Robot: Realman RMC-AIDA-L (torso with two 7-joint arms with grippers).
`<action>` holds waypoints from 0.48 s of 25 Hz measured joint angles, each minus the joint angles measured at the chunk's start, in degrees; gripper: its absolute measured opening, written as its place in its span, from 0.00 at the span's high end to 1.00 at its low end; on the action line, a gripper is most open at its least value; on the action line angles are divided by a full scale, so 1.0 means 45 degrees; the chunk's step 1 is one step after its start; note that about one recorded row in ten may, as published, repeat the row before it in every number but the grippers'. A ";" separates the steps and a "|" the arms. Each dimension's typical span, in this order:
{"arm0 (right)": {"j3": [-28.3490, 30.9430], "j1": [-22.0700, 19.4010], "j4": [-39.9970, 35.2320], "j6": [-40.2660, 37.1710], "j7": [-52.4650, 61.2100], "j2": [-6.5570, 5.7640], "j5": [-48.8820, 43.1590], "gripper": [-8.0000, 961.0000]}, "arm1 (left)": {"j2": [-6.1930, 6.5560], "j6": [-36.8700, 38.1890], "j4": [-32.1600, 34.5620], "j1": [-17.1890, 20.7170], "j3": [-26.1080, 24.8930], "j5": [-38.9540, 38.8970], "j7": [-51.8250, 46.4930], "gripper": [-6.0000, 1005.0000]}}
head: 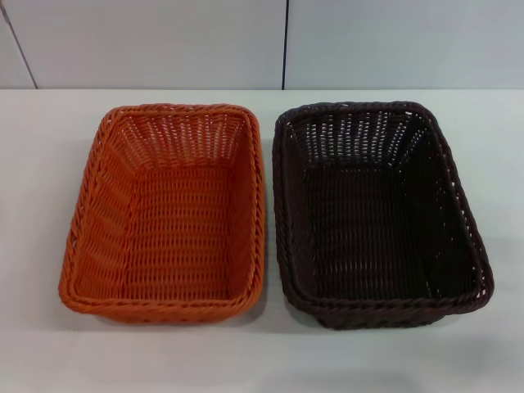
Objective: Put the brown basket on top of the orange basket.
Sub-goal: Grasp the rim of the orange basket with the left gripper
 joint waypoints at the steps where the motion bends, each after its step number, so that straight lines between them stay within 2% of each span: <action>1: 0.0000 0.0003 0.0001 -0.0001 0.0000 0.0000 0.0000 0.26 | 0.0000 -0.0015 -0.0002 0.0000 0.0002 0.0000 0.0000 0.22; 9: 0.0002 0.0028 0.0001 -0.0015 0.0000 0.0000 0.0000 0.26 | 0.0105 -0.0828 -0.0599 -0.0053 0.0392 0.0135 -0.0030 0.23; 10: -0.0001 0.0036 -0.0004 -0.0022 0.0000 0.0000 -0.0001 0.26 | 0.0212 -0.1412 -0.1070 0.0024 0.0491 0.0252 -0.0007 0.23; 12: -0.0010 0.0052 -0.0038 -0.0028 0.0000 -0.0007 -0.0001 0.26 | 0.0698 -0.3477 -0.2941 0.0432 0.0593 0.0826 0.0107 0.23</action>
